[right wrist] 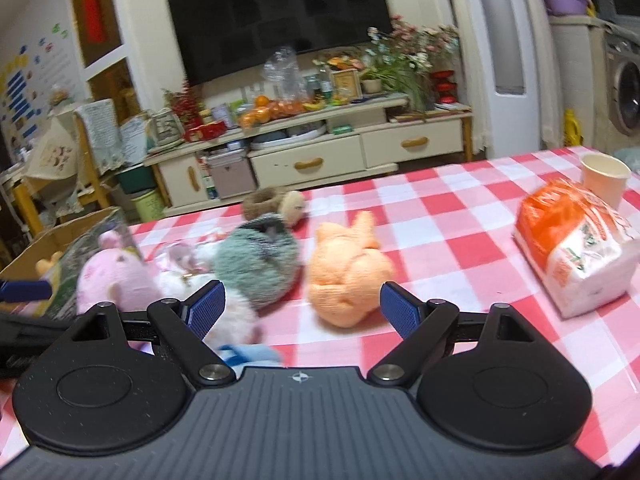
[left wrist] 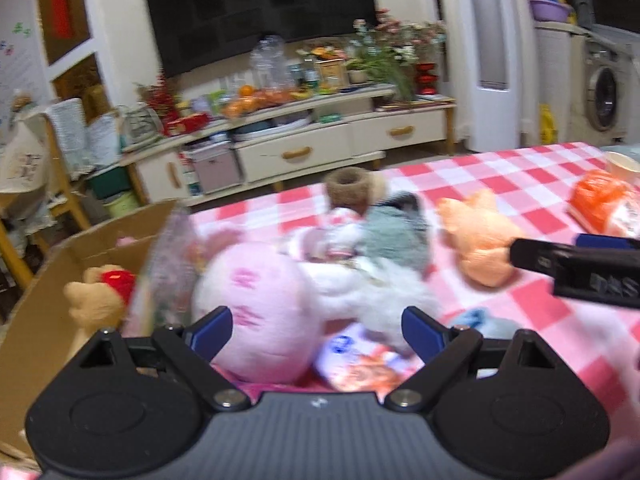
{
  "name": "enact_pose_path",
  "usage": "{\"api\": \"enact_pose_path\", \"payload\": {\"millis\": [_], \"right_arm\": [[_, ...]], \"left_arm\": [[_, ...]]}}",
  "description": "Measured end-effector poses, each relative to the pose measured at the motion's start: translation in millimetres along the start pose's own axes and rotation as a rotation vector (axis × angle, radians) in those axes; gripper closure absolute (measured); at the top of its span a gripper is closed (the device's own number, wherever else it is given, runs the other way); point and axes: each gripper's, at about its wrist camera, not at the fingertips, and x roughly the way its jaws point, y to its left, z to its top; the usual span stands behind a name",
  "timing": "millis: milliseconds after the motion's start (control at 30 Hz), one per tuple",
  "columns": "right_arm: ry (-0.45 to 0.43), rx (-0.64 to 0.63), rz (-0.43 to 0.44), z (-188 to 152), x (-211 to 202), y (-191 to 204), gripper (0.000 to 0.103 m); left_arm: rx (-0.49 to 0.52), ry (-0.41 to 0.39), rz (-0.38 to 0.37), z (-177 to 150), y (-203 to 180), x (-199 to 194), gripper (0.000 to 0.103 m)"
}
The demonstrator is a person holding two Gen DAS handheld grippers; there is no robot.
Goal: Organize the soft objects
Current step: 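Grasp the blue fluffy headband with the left tool, then grasp the orange knitted plush with the right tool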
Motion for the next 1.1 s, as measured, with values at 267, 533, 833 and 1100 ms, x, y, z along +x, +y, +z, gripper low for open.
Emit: {"api": "enact_pose_path", "payload": {"millis": [267,533,833,1100], "right_arm": [[0.048,0.054,0.009,0.1,19.4,-29.0,0.000],[0.096,0.012,0.038,7.9,50.4,-39.5,0.000],[0.168,0.028,0.051,10.1,82.3,-48.8,0.000],[0.189,0.034,0.080,10.6,91.1,-43.9,0.002]], "left_arm": [[0.033,0.042,-0.246,-11.4,-40.2,4.7,0.011],[0.083,0.104,-0.289,-26.5,-78.0,25.8,0.011],[0.073,0.149,-0.260,-29.5,-82.1,47.7,0.021],[0.036,0.154,-0.267,-26.7,-80.2,46.9,0.051]]}}
